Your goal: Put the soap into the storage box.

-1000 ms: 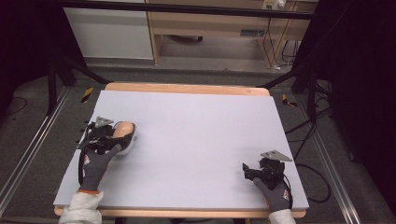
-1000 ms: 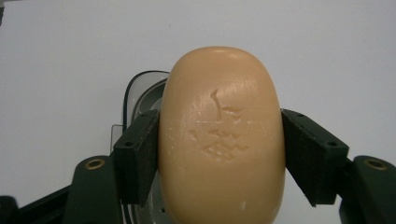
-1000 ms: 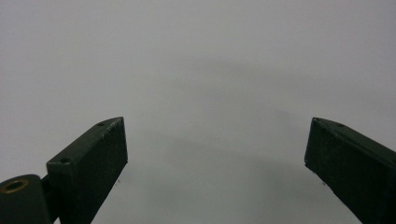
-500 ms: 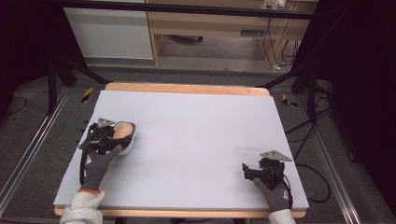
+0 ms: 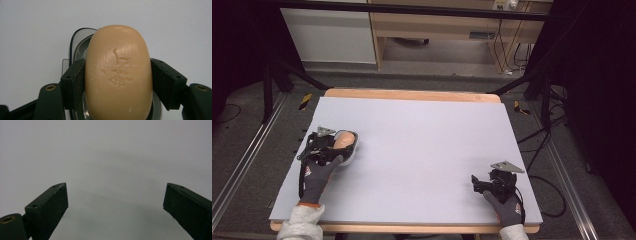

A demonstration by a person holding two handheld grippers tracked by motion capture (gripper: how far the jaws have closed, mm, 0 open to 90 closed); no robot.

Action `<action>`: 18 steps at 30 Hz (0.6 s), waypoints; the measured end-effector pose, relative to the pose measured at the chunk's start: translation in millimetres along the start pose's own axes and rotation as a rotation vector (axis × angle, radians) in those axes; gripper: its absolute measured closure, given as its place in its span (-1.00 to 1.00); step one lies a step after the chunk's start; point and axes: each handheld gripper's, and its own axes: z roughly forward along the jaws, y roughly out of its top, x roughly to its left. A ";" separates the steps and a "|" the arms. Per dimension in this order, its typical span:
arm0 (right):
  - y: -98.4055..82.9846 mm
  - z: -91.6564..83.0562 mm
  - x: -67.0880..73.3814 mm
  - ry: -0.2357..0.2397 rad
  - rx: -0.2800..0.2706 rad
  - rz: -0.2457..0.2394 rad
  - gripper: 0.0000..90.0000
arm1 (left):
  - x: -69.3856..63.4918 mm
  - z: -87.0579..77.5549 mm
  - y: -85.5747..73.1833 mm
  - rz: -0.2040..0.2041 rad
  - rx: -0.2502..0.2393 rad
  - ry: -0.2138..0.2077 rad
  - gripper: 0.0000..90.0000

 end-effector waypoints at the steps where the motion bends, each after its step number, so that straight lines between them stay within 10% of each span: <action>1: 0.0 0.0 0.0 0.000 0.000 0.000 -0.87 | -0.1 0.0 0.0 0.000 0.000 0.000 -0.30; 18: 0.0 -0.4 0.2 -0.001 -0.001 0.003 -0.87 | -6.7 -1.3 -0.1 0.026 -0.017 0.012 -0.32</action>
